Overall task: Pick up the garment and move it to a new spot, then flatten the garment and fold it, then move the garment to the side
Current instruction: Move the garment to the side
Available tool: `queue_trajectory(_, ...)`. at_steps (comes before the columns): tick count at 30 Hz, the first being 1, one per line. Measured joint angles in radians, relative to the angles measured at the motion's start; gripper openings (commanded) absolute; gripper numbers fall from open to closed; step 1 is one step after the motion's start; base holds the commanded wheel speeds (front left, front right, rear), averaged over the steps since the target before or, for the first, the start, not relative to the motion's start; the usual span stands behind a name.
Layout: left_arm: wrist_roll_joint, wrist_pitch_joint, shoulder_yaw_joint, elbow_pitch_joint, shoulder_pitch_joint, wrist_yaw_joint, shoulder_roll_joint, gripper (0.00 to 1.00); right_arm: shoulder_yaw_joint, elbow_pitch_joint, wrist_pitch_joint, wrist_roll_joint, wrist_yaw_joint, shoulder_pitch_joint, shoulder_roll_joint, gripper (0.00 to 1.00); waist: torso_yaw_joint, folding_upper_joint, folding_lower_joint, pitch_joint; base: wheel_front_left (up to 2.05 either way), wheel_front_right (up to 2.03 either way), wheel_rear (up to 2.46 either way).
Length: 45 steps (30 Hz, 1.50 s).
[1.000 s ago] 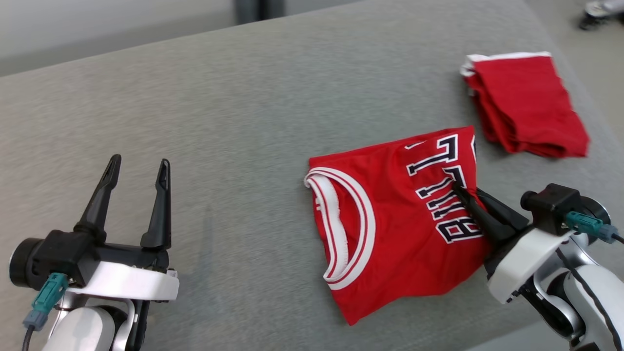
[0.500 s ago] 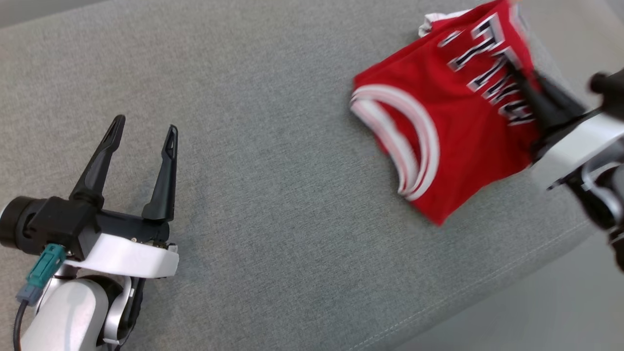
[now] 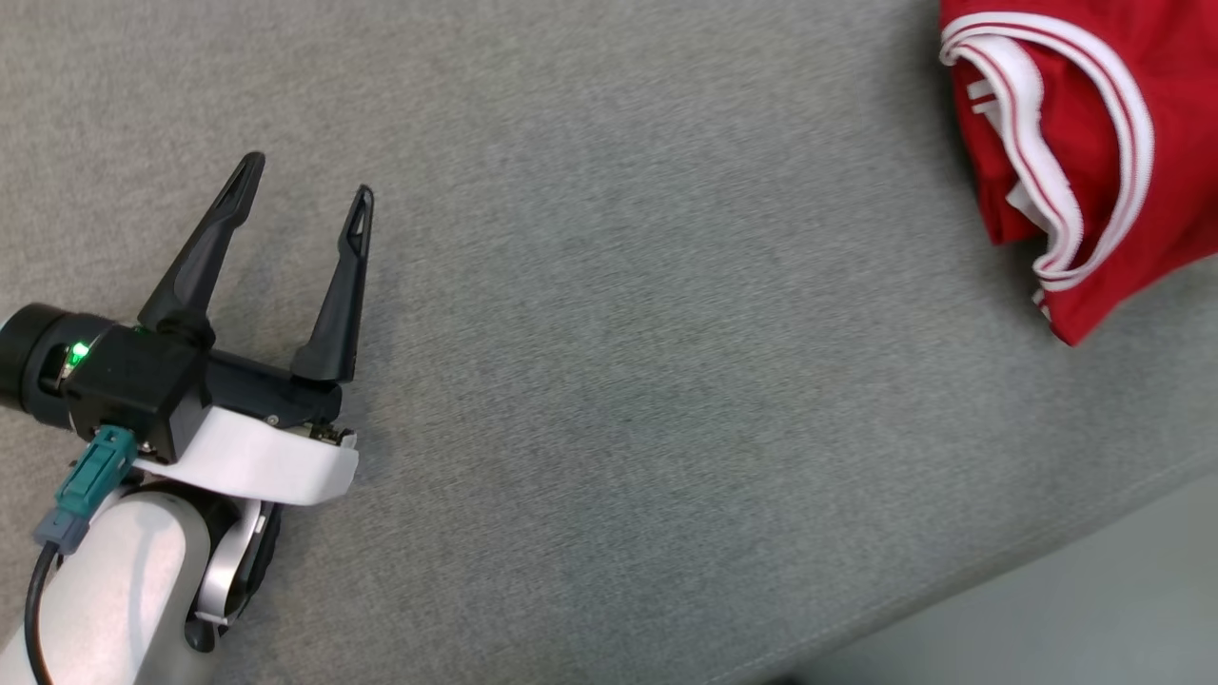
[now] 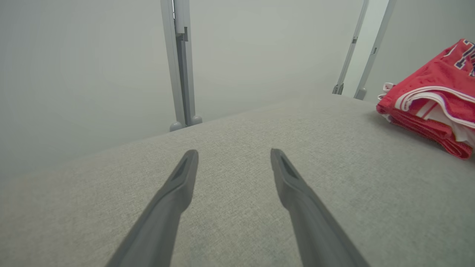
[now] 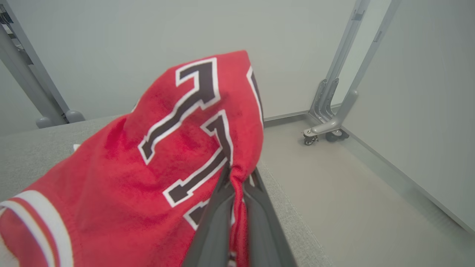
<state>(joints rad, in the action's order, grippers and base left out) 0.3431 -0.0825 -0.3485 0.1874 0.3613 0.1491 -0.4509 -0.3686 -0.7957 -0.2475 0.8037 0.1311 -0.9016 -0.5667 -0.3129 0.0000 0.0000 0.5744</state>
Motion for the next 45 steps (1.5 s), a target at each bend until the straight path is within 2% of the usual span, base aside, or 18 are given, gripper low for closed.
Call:
queue_trajectory(1, -0.002, 0.000, -0.003, 0.001, 0.009, -0.004, 0.000, 1.00, -0.003, -0.026, 0.000, 0.009, 0.000, -0.010, 0.006, 0.03, 0.007, 0.0000, 0.0000, 0.011, 0.00, 0.00, 0.00)
queue_trajectory(3, -0.006, 0.003, -0.008, 0.003, 0.022, -0.007, -0.001, 1.00, -0.004, -0.094, 0.010, 0.026, 0.000, -0.030, 0.023, 1.00, 0.020, 0.0000, 0.0000, 0.031, 0.00, 0.00, 0.00)
queue_trajectory(6, -0.007, 0.003, -0.013, 0.002, 0.035, -0.008, -0.001, 1.00, -0.003, -0.164, 0.004, 0.036, 0.000, -0.052, 0.034, 1.00, 0.038, 0.0000, 0.0000, 0.054, 0.00, 0.00, 0.00)
queue_trajectory(14, -0.005, -0.006, -0.013, -0.023, 0.037, -0.008, -0.003, 1.00, -0.001, -0.253, -0.010, 0.050, 0.000, -0.041, 0.059, 1.00, 0.046, 0.0000, 0.0000, 0.057, 0.00, 0.00, 0.00)
queue_trajectory(18, 0.003, -0.020, -0.012, -0.042, 0.029, -0.007, 0.003, 1.00, 0.039, -0.238, -0.012, 0.068, 0.000, 0.023, 0.057, 1.00, 0.040, 0.0000, 0.0000, 0.027, 0.00, 0.00, 0.00)
queue_trajectory(21, 0.016, -0.035, -0.010, -0.057, 0.005, 0.001, 0.012, 1.00, 0.107, -0.154, -0.013, 0.059, 0.000, 0.076, 0.038, 1.00, 0.036, 0.0000, 0.0000, -0.006, 0.00, 0.00, 0.00)
queue_trajectory(22, 0.023, -0.050, -0.006, -0.068, -0.015, 0.009, 0.020, 1.00, 0.159, -0.082, -0.014, 0.037, 0.000, 0.127, 0.034, 1.00, 0.035, 0.0000, 0.0000, -0.033, 0.00, 0.00, 0.00)
queue_trajectory(26, 0.043, -0.074, 0.005, -0.086, -0.060, 0.029, 0.034, 1.00, 0.286, 0.075, -0.014, -0.062, 0.000, 0.232, 0.039, 1.00, 0.037, 0.0000, 0.0000, -0.094, 0.00, 0.00, 0.00)
queue_trajectory(29, 0.063, -0.094, 0.014, -0.099, -0.099, 0.042, 0.049, 1.00, 0.377, 0.208, -0.014, -0.161, 0.000, 0.321, 0.078, 1.00, 0.045, 0.0000, 0.0000, -0.145, 0.00, 0.00, 0.00)
queue_trajectory(31, 0.077, -0.101, 0.023, -0.108, -0.124, 0.050, 0.053, 1.00, 0.417, 0.303, -0.014, -0.225, 0.000, 0.381, 0.126, 1.00, 0.054, 0.0000, 0.0000, -0.180, 0.00, 0.00, 0.00)
queue_trajectory(34, 0.089, -0.111, 0.035, -0.113, -0.159, 0.065, 0.056, 1.00, 0.442, 0.431, -0.015, -0.313, 0.000, 0.464, 0.193, 1.00, 0.072, 0.0000, 0.0000, -0.228, 0.00, 0.00, 0.00)
queue_trajectory(38, 0.100, -0.120, 0.049, -0.112, -0.201, 0.083, 0.061, 1.00, 0.425, 0.552, -0.017, -0.390, 0.000, 0.558, 0.273, 1.00, 0.106, 0.0000, 0.0000, -0.285, 0.00, 0.00, 0.00)
queue_trajectory(45, 0.132, -0.139, 0.084, -0.115, -0.292, 0.105, 0.061, 1.00, 0.407, 0.704, 0.044, -0.492, 0.000, 0.670, 0.355, 1.00, 0.168, 0.0000, 0.0000, -0.379, 0.00, 0.00, 0.00)
